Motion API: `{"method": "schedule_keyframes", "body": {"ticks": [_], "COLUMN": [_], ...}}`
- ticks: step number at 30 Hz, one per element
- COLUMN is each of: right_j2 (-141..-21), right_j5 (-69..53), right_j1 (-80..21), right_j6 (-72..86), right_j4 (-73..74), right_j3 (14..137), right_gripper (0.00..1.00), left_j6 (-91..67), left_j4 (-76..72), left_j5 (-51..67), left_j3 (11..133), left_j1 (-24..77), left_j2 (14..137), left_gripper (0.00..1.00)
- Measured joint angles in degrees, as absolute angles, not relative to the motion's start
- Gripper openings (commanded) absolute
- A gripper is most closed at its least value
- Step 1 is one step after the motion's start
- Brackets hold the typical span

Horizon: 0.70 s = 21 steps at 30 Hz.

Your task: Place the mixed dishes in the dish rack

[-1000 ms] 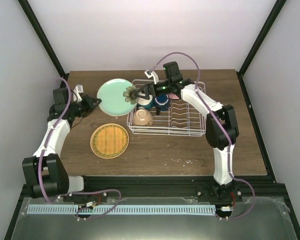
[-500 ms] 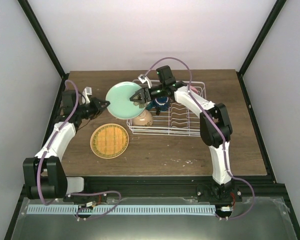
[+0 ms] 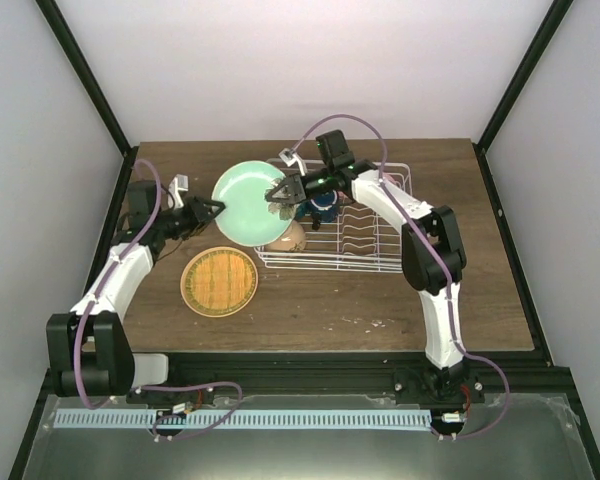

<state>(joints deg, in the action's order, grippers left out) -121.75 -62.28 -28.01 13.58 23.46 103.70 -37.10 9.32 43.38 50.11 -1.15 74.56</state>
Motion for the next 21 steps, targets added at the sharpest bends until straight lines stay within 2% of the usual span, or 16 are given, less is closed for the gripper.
{"method": "schedule_keyframes", "body": {"ticks": [5,13,21], "right_j2": [-121.6,-117.0,-105.9], "right_j5": [-59.5,-48.0,-28.8], "right_j1": [-29.3,-29.4,-28.2], "right_j6": [7.8,-3.4,-16.8], "right_j4": [24.6,33.4,42.4], "right_j3": [103.7,104.5,104.5], "right_gripper": [0.01,0.01,0.01], "left_j6": [-39.0,-38.1,-35.3], "left_j4": [10.4,13.4,15.7], "left_j5": [43.5,45.2,46.2], "left_j3": [50.3,59.9,68.6], "left_j1": [-1.4,-6.9,-15.6], "left_j2": [74.7,74.8,75.1], "left_gripper": [0.66,0.92,0.96]}}
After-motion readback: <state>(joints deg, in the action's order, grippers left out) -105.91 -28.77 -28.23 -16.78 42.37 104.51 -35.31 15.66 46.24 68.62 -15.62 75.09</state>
